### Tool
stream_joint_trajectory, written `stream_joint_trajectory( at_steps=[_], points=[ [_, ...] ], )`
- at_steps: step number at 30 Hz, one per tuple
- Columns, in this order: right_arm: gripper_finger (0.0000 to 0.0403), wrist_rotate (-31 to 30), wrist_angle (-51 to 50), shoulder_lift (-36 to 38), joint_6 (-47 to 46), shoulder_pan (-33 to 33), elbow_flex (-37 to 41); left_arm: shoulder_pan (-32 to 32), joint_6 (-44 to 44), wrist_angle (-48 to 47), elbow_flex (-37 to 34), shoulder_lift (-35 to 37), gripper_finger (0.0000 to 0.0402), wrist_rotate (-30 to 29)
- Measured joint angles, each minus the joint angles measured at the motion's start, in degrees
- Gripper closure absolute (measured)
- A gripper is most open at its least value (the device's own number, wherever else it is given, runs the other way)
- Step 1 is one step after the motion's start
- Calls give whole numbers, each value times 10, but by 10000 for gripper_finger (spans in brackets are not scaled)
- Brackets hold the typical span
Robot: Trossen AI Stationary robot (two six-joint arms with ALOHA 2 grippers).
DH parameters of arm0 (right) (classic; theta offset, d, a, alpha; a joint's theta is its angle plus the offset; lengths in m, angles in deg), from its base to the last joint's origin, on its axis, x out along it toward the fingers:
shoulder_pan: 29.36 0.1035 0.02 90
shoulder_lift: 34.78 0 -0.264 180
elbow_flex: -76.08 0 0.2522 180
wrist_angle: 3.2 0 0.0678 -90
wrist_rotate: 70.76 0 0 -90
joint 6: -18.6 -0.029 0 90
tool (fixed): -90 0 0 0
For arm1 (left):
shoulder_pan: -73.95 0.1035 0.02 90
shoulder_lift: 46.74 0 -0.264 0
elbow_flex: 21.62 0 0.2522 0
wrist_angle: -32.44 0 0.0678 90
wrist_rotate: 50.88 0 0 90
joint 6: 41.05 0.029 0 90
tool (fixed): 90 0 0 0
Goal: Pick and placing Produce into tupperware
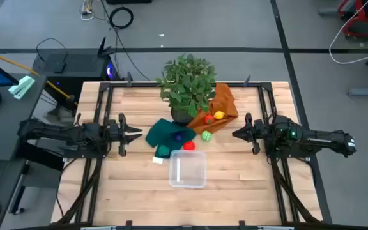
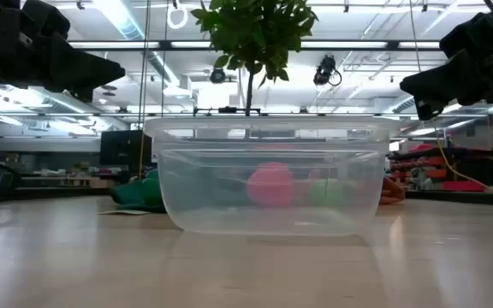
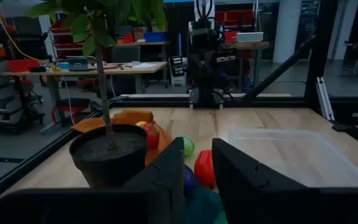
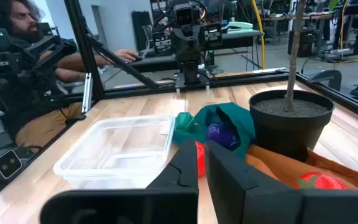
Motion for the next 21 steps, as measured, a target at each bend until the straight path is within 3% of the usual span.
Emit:
stream_joint_trajectory(
  at_steps=[21],
  points=[
    [402, 0, 0, 0, 0, 0, 0, 0, 0, 0, 0, 0, 311, 0]
  ],
)
